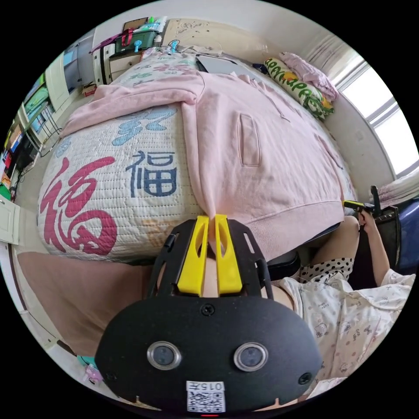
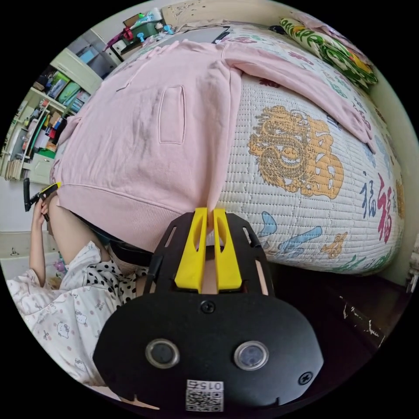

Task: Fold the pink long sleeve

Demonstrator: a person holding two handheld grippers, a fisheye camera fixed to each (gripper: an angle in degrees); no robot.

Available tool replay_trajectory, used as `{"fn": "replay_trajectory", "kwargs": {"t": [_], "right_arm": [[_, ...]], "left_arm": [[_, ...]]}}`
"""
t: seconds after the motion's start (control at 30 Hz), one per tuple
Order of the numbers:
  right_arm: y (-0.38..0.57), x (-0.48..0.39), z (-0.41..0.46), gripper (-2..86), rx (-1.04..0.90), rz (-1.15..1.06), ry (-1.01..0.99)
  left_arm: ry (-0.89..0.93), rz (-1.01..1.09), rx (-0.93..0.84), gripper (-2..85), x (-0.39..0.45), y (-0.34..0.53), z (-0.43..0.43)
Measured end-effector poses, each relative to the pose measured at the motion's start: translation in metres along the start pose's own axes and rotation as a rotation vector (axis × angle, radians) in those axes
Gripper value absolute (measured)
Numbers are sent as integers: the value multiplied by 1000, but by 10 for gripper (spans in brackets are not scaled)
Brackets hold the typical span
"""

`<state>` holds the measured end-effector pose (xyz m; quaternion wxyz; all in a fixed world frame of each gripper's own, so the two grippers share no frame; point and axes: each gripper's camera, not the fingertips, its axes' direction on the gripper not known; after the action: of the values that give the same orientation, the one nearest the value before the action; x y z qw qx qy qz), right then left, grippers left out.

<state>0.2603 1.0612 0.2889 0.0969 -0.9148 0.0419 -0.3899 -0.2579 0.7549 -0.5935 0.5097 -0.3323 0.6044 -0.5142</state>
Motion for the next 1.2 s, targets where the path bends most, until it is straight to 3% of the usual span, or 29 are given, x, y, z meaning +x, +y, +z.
{"fn": "replay_trajectory", "kwargs": {"t": [0.37,0.5,0.6,0.73,0.9,1.0,1.1,1.2], "right_arm": [[17,-85,81,16,3,-113,297],[20,-79,75,15,24,-72,201],[28,-59,52,13,79,10,18],[67,-45,9,5,258,155,-224],[118,-43,-39,-4,400,302,-183],[154,-63,-95,-5,599,322,-193],[189,-113,-164,-5,880,367,-58],[228,-190,-241,-5,1192,332,26]], "left_arm": [[18,-23,-3,24,-3,1,-55],[7,-14,8,31,3,14,-78],[4,-4,30,41,7,33,-101],[119,-41,85,28,-6,88,-137],[147,-104,250,-2,-9,165,-201],[109,-127,444,-6,10,204,-250],[-34,-62,618,-7,60,228,-294],[-332,30,808,-3,131,246,-329]]}}
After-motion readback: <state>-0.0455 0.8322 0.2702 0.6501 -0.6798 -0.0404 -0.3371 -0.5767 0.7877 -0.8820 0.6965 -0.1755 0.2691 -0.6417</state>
